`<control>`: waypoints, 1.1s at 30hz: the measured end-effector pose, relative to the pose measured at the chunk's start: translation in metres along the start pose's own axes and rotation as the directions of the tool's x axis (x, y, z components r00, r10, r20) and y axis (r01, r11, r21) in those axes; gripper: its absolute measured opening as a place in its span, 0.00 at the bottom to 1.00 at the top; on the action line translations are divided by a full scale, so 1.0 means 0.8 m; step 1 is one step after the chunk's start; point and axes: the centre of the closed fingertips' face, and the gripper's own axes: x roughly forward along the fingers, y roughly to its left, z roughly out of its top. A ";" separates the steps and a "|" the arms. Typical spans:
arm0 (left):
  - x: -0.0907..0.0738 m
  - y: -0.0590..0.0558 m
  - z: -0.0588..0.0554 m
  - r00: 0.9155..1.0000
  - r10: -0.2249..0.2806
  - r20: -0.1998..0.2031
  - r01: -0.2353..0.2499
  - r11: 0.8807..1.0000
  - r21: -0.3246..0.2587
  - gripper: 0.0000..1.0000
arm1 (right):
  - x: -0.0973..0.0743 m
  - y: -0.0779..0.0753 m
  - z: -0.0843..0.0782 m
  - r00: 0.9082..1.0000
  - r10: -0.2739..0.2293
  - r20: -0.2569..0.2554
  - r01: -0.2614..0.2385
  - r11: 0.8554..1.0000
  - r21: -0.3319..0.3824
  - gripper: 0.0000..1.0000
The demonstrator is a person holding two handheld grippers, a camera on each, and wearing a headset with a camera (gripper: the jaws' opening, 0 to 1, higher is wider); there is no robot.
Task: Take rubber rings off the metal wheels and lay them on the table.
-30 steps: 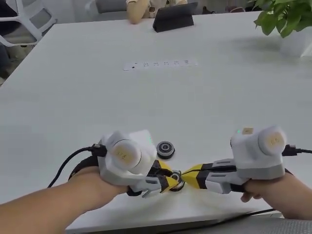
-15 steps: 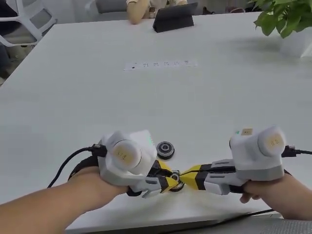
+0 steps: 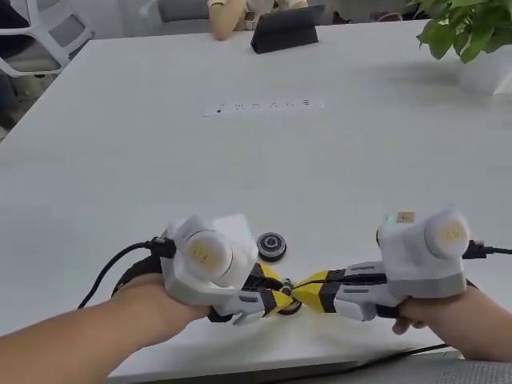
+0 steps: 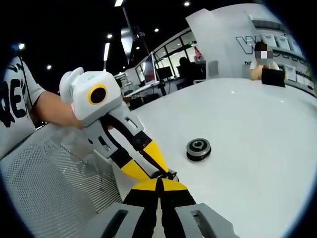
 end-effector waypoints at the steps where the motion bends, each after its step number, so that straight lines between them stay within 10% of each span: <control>1: 0.000 0.000 0.000 1.000 0.000 0.000 0.000 1.000 0.000 0.06 | 0.000 0.001 0.000 1.000 0.002 0.001 -0.002 1.000 -0.002 0.00; 5: 0.000 0.000 0.000 1.000 0.000 0.001 0.000 1.000 -0.001 0.06 | 0.001 0.017 0.017 0.995 0.071 0.074 -0.073 0.997 0.021 0.00; 33: -0.001 0.000 0.001 1.000 -0.009 0.006 0.009 1.000 0.000 0.08 | -0.006 -0.009 -0.002 1.000 -0.014 0.026 0.013 1.000 0.029 0.00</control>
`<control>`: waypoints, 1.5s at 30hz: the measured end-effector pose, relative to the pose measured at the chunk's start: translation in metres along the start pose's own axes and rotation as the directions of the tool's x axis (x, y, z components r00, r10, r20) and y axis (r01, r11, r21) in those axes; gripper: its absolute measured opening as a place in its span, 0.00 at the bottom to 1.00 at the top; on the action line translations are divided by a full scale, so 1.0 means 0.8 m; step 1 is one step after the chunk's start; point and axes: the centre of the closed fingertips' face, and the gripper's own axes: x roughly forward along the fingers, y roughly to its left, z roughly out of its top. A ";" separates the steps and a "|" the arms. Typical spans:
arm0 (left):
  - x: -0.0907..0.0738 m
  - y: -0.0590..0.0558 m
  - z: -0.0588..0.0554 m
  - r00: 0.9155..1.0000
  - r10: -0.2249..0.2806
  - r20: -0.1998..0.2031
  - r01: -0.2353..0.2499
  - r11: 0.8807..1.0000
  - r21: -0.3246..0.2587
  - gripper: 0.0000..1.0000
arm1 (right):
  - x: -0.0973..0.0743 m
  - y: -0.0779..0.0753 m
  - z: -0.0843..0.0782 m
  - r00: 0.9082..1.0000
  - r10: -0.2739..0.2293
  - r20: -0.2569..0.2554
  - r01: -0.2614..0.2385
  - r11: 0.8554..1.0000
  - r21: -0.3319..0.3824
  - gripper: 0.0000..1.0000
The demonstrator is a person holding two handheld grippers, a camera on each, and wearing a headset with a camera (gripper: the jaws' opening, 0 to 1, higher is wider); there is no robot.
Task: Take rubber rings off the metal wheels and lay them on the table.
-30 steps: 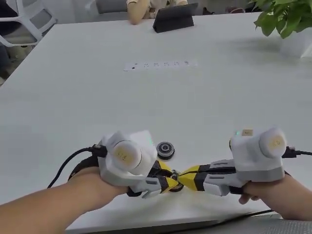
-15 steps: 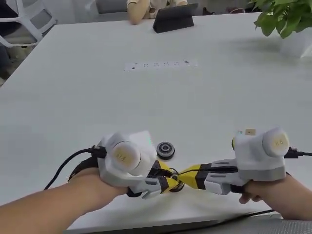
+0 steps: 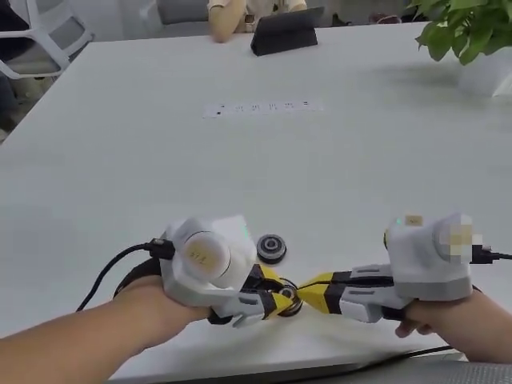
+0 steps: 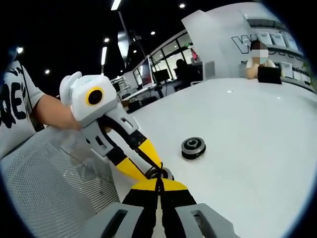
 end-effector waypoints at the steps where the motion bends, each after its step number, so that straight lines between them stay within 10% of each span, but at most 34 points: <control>1: -0.001 0.000 0.000 1.000 -0.002 0.000 0.002 1.000 0.003 0.09 | 0.000 0.000 0.000 1.000 0.001 0.001 -0.001 1.000 0.001 0.00; 45: -0.118 0.013 0.031 0.985 0.071 0.160 -0.051 0.991 -0.124 0.52 | 0.005 0.010 0.054 0.997 0.054 0.063 -0.052 0.998 -0.029 0.00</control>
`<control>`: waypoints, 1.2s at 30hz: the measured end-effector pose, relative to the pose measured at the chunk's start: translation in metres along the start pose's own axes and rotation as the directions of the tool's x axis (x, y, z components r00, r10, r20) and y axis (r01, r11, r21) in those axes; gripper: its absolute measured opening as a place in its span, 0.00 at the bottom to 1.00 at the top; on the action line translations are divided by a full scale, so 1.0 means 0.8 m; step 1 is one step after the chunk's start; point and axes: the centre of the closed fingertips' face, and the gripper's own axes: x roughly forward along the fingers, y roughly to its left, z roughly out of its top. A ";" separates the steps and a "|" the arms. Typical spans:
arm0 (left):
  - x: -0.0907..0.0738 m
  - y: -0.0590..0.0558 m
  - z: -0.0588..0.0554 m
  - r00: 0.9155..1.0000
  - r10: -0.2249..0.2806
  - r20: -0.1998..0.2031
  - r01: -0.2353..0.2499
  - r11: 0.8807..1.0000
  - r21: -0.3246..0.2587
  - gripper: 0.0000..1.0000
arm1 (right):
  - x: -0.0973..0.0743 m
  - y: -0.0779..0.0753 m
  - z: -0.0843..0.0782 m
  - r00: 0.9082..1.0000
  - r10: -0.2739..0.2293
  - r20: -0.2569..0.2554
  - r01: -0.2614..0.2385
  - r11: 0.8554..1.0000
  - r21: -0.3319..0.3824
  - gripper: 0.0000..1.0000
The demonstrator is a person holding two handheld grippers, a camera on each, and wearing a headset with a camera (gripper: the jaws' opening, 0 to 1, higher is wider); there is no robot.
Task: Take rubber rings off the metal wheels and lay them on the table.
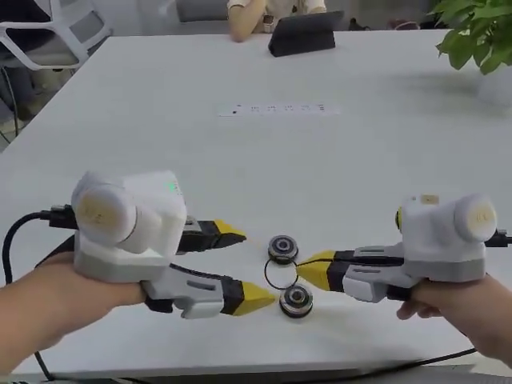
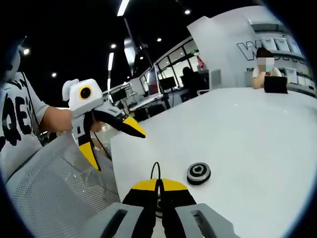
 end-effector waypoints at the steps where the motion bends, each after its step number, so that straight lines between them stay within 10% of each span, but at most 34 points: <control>1: -0.002 0.000 -0.001 1.000 0.001 0.000 -0.001 1.000 -0.004 0.54 | 0.001 0.000 0.002 1.000 0.000 -0.001 0.000 1.000 -0.004 0.00; 36: -0.070 0.009 -0.018 0.992 0.122 0.034 -0.119 0.989 -0.092 0.85 | 0.048 0.011 0.004 0.985 0.078 -0.152 -0.096 0.989 -0.115 0.00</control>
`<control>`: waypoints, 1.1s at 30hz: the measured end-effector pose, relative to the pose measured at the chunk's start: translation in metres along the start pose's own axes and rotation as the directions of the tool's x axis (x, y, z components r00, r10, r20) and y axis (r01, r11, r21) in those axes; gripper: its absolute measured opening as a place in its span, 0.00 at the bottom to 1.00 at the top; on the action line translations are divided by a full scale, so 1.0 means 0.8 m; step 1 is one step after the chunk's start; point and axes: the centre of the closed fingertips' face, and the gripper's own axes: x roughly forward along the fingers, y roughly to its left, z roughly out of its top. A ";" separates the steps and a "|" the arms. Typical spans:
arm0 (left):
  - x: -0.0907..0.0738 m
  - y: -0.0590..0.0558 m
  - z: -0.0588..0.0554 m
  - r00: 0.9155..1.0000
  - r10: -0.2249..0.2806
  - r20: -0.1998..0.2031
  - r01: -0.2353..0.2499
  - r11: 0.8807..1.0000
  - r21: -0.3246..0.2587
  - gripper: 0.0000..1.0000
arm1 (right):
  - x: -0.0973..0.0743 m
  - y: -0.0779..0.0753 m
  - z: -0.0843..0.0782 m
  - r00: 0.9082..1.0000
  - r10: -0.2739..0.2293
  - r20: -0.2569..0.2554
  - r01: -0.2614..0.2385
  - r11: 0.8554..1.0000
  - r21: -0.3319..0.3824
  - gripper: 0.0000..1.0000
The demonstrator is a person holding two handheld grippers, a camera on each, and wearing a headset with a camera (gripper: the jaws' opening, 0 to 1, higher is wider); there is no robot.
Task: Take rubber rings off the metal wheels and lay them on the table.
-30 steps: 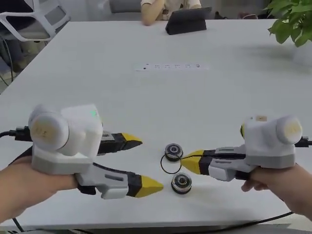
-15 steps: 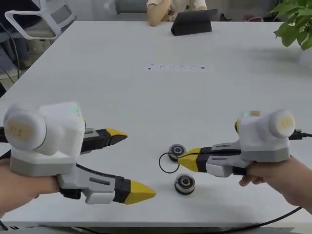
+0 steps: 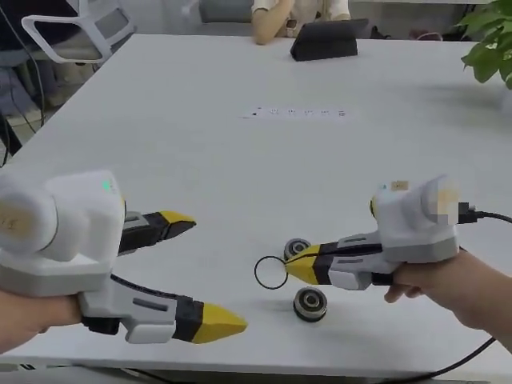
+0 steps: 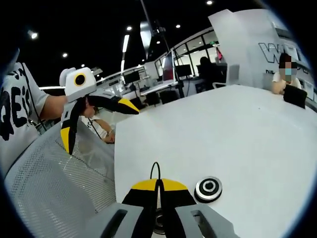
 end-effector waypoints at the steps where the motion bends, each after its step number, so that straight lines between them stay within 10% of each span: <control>1: -0.001 0.001 0.000 1.000 0.003 0.001 -0.003 1.000 -0.003 0.85 | 0.002 0.000 -0.001 1.000 0.003 -0.003 -0.003 1.000 0.002 0.00; 16: -0.006 0.002 -0.005 1.000 0.013 -0.003 -0.013 1.000 -0.017 0.85 | 0.026 0.001 -0.023 0.994 0.011 -0.110 -0.018 0.998 -0.060 0.00; 33: -0.004 0.002 -0.005 1.000 0.011 -0.012 -0.011 1.000 -0.013 0.85 | 0.028 -0.007 -0.027 0.992 -0.027 -0.119 0.012 0.993 -0.120 0.07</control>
